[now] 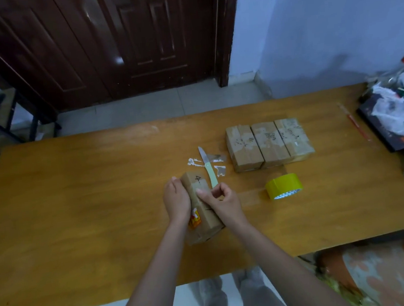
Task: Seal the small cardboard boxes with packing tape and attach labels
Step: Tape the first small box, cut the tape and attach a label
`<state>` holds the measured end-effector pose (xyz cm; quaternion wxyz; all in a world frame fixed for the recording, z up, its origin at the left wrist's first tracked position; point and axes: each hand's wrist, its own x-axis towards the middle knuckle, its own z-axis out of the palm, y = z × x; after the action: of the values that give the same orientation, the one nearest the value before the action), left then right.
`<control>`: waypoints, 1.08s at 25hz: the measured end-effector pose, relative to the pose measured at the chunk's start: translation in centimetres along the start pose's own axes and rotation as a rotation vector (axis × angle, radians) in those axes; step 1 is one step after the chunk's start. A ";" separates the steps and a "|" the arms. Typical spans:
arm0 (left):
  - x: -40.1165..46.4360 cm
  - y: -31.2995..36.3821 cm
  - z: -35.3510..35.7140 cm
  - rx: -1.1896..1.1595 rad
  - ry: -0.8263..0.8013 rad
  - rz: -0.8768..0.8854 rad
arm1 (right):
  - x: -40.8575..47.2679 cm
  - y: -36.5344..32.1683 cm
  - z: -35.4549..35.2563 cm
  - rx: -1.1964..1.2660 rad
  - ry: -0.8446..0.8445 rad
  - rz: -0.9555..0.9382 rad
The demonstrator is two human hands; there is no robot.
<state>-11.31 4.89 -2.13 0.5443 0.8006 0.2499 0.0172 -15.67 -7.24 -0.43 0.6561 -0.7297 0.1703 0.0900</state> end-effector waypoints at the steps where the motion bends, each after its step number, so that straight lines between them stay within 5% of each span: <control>1: 0.0 0.3 0.0 0.012 0.000 0.000 | -0.1 -0.4 -0.3 -0.042 -0.009 -0.011; 8: -0.7 2.4 0.1 0.056 -0.007 0.023 | -0.5 -1.8 -1.7 -0.156 -0.096 0.069; 10: -1.0 3.3 -0.2 -0.135 -0.025 -0.032 | -0.6 -2.2 -2.1 -0.207 -0.100 0.048; 13: -2.0 4.1 -0.8 -0.396 -0.156 -0.092 | -0.2 -3.3 -3.2 0.068 -0.069 0.103; 17: -4.5 3.6 -0.1 -0.256 -0.376 -0.125 | -0.1 -4.1 -3.4 0.049 -0.075 0.043; 23: -5.8 4.3 0.1 -0.084 -0.263 0.047 | -0.9 -4.0 -3.5 -0.327 0.135 -0.176; 27: -6.2 4.8 -0.1 -0.020 -0.253 0.050 | -1.3 -4.0 -3.4 -0.362 0.172 -0.124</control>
<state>-14.87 1.03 3.65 0.5787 0.7970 0.1589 -0.0679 -15.71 -10.08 4.13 0.5013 -0.8499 0.1614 0.0158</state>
